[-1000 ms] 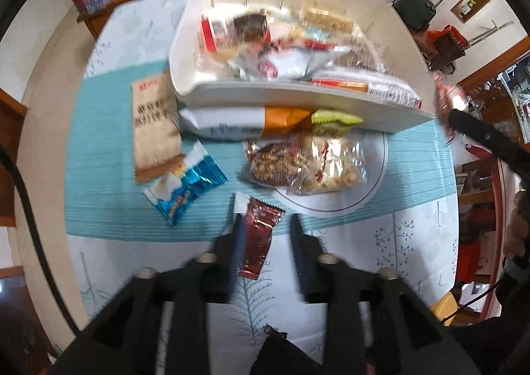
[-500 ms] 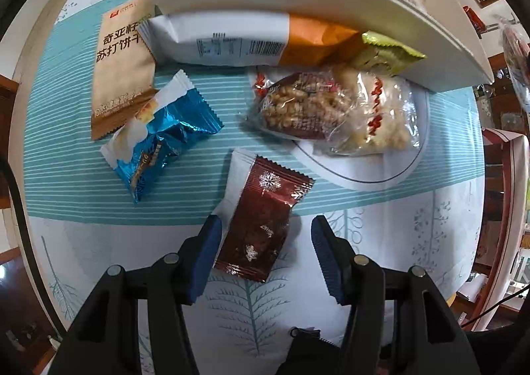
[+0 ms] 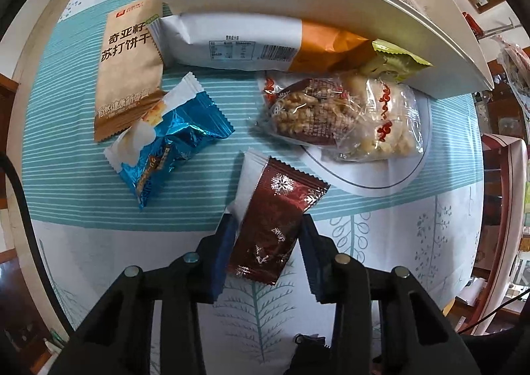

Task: Organize snacks
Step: 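Lower red-brown wrapper into tray with left gripper while right gripper drops red packet in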

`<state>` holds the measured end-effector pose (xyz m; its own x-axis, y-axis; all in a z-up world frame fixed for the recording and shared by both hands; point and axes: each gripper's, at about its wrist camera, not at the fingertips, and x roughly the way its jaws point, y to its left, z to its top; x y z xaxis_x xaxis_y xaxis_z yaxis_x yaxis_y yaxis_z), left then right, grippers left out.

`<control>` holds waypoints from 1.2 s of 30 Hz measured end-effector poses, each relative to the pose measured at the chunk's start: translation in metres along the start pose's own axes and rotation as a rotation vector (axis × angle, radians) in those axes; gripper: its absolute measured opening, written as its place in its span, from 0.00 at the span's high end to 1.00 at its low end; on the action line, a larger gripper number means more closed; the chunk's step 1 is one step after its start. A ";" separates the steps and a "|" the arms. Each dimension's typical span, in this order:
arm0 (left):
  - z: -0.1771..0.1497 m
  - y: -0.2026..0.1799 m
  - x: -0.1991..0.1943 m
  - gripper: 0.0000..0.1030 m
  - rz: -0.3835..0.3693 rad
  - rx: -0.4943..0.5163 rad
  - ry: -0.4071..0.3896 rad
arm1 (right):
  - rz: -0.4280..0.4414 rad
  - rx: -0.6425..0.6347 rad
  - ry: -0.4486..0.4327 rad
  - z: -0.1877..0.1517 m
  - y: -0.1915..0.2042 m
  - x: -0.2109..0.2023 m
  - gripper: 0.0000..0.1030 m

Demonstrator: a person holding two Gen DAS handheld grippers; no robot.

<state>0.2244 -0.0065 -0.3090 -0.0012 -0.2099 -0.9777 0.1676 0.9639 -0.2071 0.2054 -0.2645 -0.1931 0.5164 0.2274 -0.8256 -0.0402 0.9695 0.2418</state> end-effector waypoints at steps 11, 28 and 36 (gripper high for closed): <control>-0.005 -0.008 -0.044 0.66 -0.048 0.026 -0.044 | -0.002 -0.011 -0.010 0.003 0.005 -0.003 0.47; 0.073 -0.026 -0.158 0.66 -0.066 0.094 -0.330 | -0.103 -0.126 -0.100 0.032 0.016 0.011 0.47; 0.102 -0.020 -0.139 0.64 -0.041 0.041 -0.393 | -0.084 -0.177 -0.160 0.037 0.018 0.027 0.46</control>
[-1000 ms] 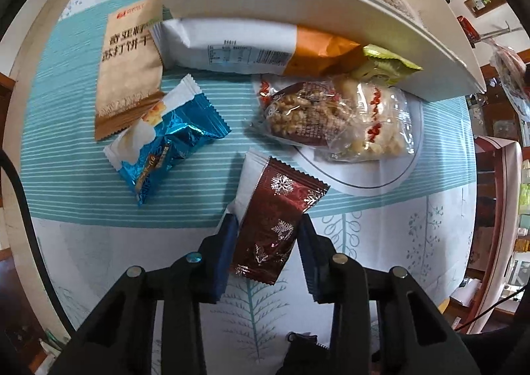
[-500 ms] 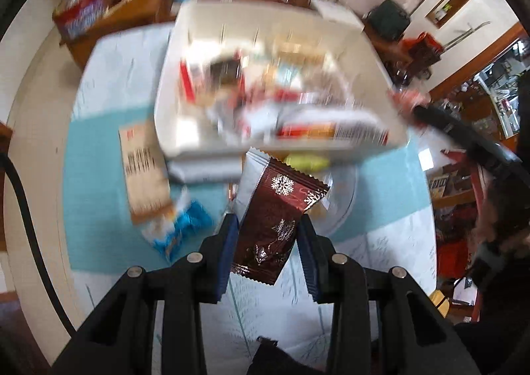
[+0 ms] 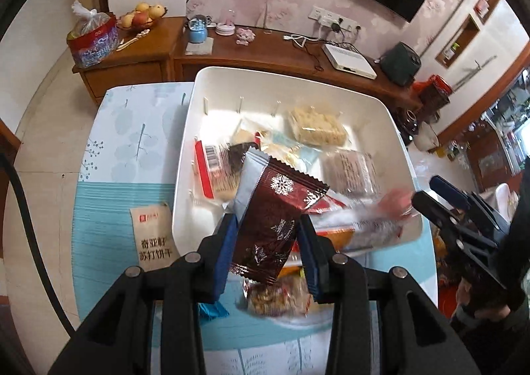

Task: Organize snacks
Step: 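Lower red-brown wrapper into tray with left gripper while right gripper drops red packet in, then reach the left gripper to the blue-and-white wrapped packet and grasp it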

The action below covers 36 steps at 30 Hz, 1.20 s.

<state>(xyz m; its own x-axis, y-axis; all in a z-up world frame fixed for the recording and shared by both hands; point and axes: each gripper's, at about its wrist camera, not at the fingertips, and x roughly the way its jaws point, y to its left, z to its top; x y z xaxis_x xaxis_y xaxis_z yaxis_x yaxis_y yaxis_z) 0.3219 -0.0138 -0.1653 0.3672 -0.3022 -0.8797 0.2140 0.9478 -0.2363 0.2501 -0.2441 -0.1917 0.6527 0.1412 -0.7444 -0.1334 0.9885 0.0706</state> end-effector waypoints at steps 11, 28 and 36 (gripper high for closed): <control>-0.013 0.019 -0.004 0.46 0.102 -0.138 0.000 | 0.100 -0.062 0.012 0.004 0.011 -0.003 0.45; -0.086 0.064 -0.021 0.33 0.200 -0.391 0.038 | 0.254 -0.298 0.037 -0.045 0.056 -0.018 0.35; -0.110 0.078 -0.007 0.23 0.168 -0.463 0.081 | 0.244 -0.503 0.056 -0.080 0.077 -0.011 0.32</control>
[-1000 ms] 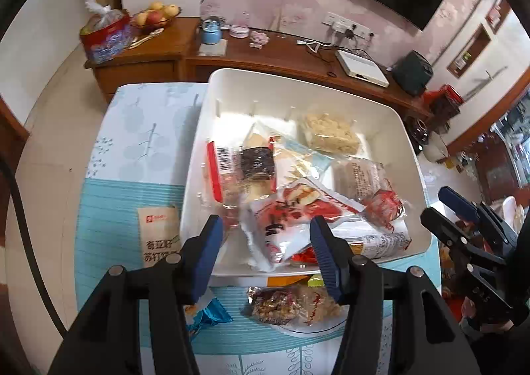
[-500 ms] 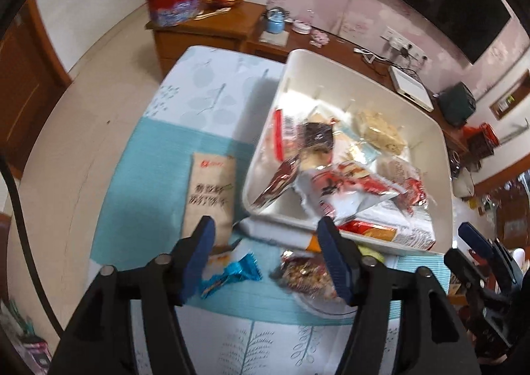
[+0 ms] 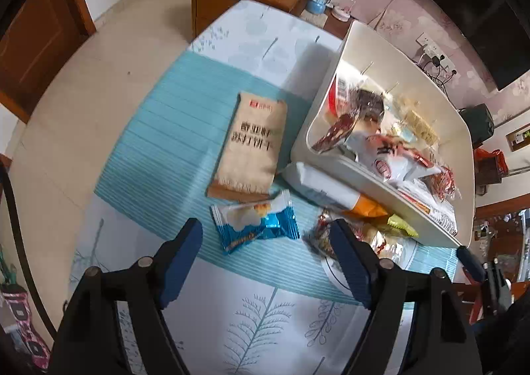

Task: Organize snacks
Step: 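Reach the left gripper to the blue-and-white wrapped packet and grasp it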

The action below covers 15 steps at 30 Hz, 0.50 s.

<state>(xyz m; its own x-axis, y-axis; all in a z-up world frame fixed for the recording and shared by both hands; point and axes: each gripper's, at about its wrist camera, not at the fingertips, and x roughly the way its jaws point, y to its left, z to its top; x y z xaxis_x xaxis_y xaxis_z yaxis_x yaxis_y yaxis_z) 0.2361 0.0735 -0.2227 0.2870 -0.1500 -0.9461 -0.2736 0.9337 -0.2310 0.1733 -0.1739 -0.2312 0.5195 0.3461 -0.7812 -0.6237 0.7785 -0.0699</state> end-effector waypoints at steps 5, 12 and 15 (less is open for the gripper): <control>-0.004 -0.002 0.019 0.22 -0.001 -0.004 0.050 | -0.009 -0.109 0.046 -0.013 0.016 0.016 0.32; 0.000 -0.004 0.049 0.15 -0.015 -0.021 0.135 | -0.023 -0.186 0.091 -0.023 0.023 0.043 0.32; 0.003 -0.002 0.061 0.15 -0.013 -0.049 0.164 | -0.031 -0.218 0.109 -0.028 0.025 0.054 0.30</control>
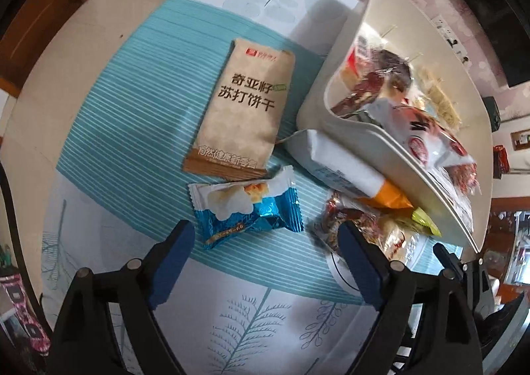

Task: Organize snacks
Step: 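Reach the left gripper to the blue-and-white wrapped packet and grasp it, then lift blue-and-white packet with left gripper while right gripper grasps clear puffed-snack bag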

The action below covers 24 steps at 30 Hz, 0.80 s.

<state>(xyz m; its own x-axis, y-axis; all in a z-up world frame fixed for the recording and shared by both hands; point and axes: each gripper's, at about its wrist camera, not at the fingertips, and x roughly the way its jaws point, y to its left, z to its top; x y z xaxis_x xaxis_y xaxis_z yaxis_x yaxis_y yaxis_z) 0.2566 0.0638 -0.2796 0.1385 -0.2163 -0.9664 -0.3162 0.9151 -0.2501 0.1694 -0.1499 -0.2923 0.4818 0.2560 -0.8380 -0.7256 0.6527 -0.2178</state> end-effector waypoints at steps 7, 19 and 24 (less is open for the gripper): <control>0.008 0.004 0.020 0.15 0.051 -0.037 0.063 | 0.000 -0.063 0.030 -0.002 0.010 0.020 0.26; 0.022 0.009 0.045 0.18 0.105 -0.097 0.133 | -0.015 -0.101 0.046 0.005 0.017 0.042 0.25; 0.019 0.013 0.051 0.30 0.131 -0.109 0.148 | 0.006 -0.076 0.049 0.009 0.013 0.045 0.25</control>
<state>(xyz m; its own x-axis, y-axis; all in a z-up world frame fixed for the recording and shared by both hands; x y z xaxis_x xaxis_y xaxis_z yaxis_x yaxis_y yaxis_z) 0.2776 0.0712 -0.3310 -0.0468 -0.1529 -0.9871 -0.4235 0.8981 -0.1190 0.1861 -0.1240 -0.3284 0.4542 0.2230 -0.8626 -0.7644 0.5949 -0.2487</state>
